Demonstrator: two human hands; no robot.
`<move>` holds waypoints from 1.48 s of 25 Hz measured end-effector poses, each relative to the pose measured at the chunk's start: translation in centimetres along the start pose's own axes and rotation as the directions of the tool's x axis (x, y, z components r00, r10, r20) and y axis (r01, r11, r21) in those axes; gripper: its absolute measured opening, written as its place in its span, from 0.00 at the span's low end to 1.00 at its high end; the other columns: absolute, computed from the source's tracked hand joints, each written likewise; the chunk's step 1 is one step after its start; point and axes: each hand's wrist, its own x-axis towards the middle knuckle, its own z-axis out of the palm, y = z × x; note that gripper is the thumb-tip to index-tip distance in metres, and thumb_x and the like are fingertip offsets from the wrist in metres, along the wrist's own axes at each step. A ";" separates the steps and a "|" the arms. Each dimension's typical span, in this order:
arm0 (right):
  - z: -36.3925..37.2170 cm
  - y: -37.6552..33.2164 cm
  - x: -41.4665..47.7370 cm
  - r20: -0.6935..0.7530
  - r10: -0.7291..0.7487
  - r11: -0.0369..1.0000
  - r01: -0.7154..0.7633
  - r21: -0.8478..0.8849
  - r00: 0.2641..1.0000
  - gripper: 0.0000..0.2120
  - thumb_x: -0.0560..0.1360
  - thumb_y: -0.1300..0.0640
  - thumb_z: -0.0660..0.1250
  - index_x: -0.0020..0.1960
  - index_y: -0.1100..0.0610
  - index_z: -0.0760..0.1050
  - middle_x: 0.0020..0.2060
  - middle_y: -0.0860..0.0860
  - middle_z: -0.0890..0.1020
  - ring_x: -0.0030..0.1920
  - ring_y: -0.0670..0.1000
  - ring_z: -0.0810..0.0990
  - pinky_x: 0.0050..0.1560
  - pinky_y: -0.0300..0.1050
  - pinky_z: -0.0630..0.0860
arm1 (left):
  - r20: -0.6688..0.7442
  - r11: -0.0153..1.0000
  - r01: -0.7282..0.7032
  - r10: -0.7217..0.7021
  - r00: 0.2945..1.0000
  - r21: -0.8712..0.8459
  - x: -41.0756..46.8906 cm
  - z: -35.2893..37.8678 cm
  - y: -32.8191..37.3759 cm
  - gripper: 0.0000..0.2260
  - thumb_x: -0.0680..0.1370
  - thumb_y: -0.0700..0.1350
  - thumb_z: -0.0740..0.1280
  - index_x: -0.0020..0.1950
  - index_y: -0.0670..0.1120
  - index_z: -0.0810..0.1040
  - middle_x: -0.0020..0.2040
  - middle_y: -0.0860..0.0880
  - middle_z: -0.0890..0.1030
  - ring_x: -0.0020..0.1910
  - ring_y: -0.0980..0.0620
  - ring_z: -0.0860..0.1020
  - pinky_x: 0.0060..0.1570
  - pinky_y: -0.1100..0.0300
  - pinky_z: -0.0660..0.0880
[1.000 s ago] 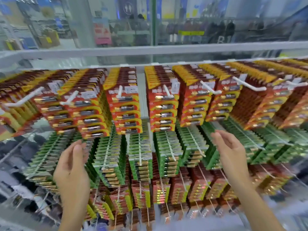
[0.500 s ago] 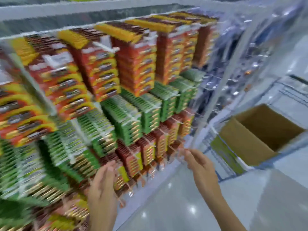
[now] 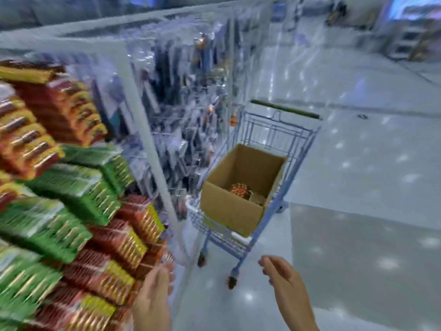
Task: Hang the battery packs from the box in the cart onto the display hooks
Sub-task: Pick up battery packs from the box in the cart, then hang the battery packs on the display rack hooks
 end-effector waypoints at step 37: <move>-0.2 -6.2 45.7 -0.034 0.435 0.895 -0.436 -0.091 0.900 0.07 0.82 0.50 0.65 0.53 0.46 0.82 0.47 0.36 0.84 0.51 0.36 0.81 0.48 0.29 0.76 | 0.210 0.572 0.272 -0.637 0.742 0.774 39.8 40.8 -13.9 0.06 0.82 0.48 0.68 0.57 0.50 0.82 0.56 0.50 0.84 0.56 0.50 0.82 0.62 0.50 0.77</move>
